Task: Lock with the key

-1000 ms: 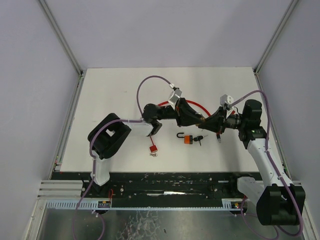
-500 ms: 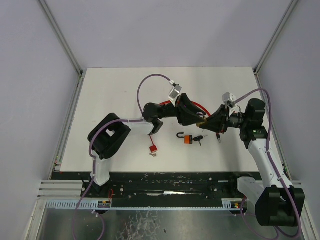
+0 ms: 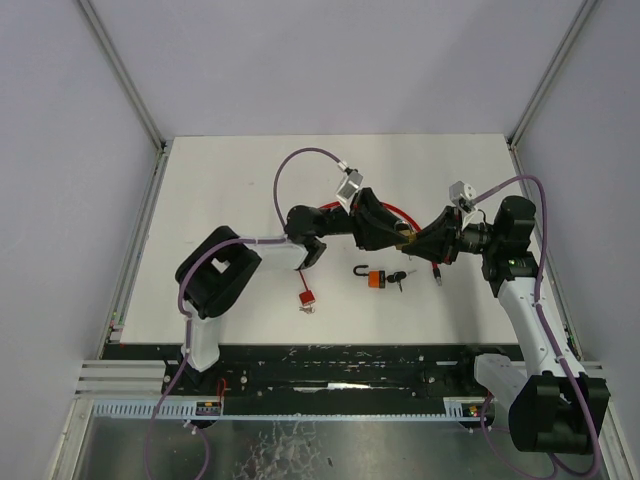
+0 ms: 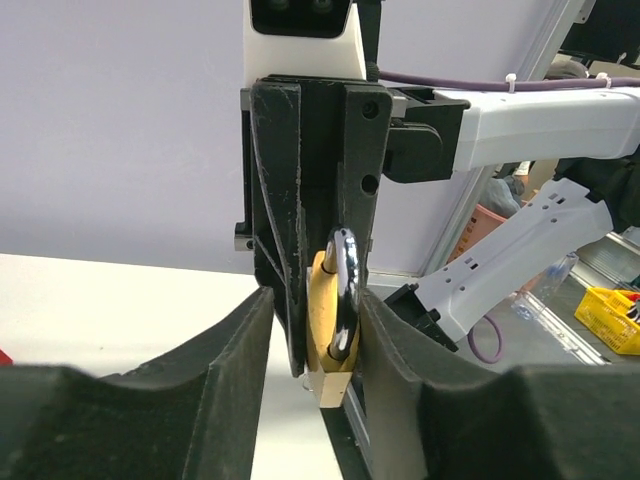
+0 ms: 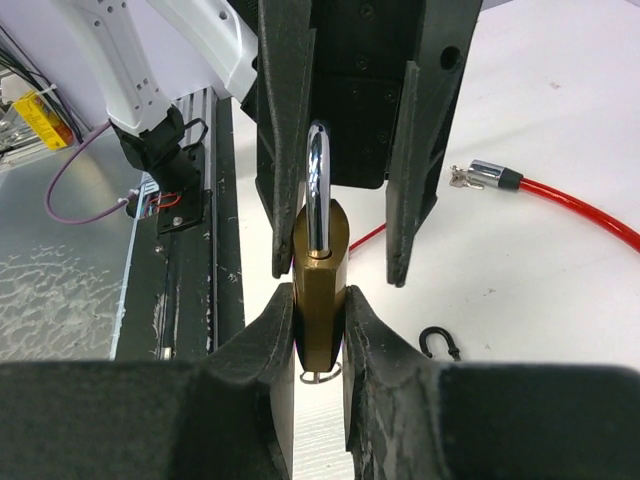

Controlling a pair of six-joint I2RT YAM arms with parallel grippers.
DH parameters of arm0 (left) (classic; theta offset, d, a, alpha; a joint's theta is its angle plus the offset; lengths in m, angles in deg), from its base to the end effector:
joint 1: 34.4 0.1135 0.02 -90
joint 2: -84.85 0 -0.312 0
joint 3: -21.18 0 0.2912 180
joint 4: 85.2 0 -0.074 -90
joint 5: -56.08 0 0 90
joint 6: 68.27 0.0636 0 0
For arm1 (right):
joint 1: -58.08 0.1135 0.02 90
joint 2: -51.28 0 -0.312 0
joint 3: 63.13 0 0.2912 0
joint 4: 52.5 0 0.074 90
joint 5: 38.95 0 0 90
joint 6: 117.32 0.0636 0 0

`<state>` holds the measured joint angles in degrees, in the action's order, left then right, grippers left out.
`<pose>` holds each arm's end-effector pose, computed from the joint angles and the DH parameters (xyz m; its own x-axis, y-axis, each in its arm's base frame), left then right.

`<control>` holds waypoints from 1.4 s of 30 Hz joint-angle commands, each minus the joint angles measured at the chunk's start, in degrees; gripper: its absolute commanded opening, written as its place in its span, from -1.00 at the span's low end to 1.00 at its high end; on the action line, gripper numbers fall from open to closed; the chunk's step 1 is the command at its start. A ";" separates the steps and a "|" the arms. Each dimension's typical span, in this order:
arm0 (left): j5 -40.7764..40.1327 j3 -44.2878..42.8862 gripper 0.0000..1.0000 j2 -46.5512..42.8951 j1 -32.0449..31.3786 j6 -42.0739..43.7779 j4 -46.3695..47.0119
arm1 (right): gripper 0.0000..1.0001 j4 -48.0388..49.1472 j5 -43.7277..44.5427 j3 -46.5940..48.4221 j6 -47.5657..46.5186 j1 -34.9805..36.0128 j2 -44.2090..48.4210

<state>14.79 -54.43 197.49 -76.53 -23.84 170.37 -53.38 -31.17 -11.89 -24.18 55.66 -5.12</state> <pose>0.3115 -0.3462 0.2983 -0.3039 -0.3605 -0.8819 0.9450 -0.2319 -0.2308 0.2220 0.0537 0.3385 -0.1586 0.0141 -0.9872 -0.9715 0.1763 0.1586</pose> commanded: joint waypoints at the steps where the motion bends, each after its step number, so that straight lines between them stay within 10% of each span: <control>1: 0.95 -0.61 -0.35 -1.69 -0.99 1.00 4.86 | -1.00 3.56 -2.27 2.66 1.01 -0.31 0.66; 5: 1.46 -0.93 -0.97 -1.64 -1.04 0.61 4.83 | -1.00 3.60 -1.90 2.42 0.96 -0.31 0.74; 8: 0.68 -0.57 -1.00 -2.23 -1.04 -0.18 4.82 | -0.96 3.35 -0.23 2.01 0.53 -0.31 0.98; 13: -3.27 1.18 -1.00 -4.02 -0.21 -2.61 4.85 | 0.26 -0.63 2.27 2.22 -3.40 -1.32 2.40; 16: -6.13 2.88 -1.00 -5.38 1.14 -4.53 4.83 | 0.52 -3.16 2.18 3.84 -4.32 -4.15 3.62; 22: -14.47 5.68 -1.00 -6.70 3.76 -13.30 4.82 | 0.54 -5.74 1.57 3.96 -8.27 -6.47 5.73; 29: -14.56 4.72 -1.00 -5.94 3.82 -16.82 4.83 | 0.24 26.02 5.48 -5.27 18.07 -4.13 3.47; 42: -15.80 4.01 -1.00 -4.67 3.15 -17.09 4.76 | 0.11 29.09 10.82 -5.11 25.77 -2.09 2.65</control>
<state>1.80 -48.90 192.90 -72.68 -39.59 170.37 -30.76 -22.93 -17.79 -4.03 53.21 -3.22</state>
